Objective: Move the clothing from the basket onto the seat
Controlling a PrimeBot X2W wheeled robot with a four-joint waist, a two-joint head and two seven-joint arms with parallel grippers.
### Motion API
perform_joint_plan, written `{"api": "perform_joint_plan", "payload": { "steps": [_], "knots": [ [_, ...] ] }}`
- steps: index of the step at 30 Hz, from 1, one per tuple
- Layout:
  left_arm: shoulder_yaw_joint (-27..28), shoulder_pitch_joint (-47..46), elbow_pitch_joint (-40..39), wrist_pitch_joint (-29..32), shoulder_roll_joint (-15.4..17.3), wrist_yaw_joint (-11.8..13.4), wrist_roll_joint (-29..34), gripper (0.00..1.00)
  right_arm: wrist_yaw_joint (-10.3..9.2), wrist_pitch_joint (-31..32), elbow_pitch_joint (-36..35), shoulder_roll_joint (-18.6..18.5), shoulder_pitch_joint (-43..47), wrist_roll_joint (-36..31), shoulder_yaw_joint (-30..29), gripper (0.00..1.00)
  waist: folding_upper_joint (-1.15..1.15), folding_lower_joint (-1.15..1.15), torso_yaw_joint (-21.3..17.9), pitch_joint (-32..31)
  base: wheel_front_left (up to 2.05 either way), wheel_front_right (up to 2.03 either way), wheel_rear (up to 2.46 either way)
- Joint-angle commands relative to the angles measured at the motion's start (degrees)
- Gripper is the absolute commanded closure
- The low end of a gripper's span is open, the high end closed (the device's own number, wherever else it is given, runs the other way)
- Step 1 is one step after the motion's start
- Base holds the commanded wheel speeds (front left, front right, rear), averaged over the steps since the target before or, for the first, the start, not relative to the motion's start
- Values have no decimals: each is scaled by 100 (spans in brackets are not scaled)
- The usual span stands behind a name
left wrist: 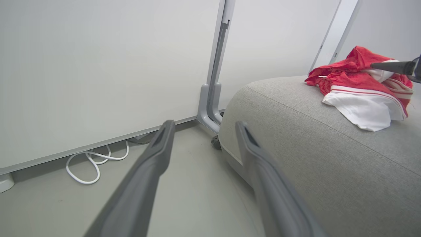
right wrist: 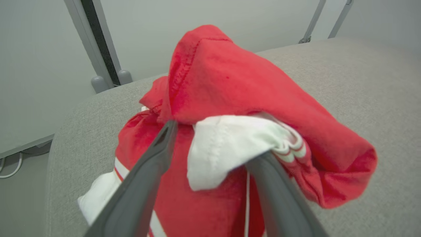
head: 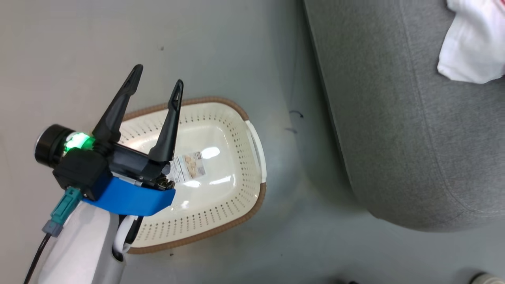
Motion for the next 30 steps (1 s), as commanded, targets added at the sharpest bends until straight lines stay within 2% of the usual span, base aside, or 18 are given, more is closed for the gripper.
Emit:
{"api": "perform_joint_plan", "payload": {
  "steps": [1,8,15,22,30],
  "knots": [
    [59,71,31,-24,-18,18,-29,0,3,-34,25,17,108,-33,35,0,0,-1,46,-282,0,0,0],
    [414,558,269,-20,-336,-13,-152,0,2,-214,-94,72,828,-252,444,0,0,-1,131,-1192,0,0,0],
    [692,1041,643,-21,-688,-56,-204,0,3,-256,-646,390,1734,-308,972,0,0,-1,306,-2133,0,0,0],
    [1046,1445,1037,-21,-975,-71,-184,0,3,-136,-1652,788,2829,-286,1395,0,0,-1,483,-2832,0,0,0],
    [1408,1786,1363,-21,-1152,-89,-164,0,2,64,-2899,1259,3982,-603,1628,0,0,-1,765,-3248,0,0,0]
  ]
}}
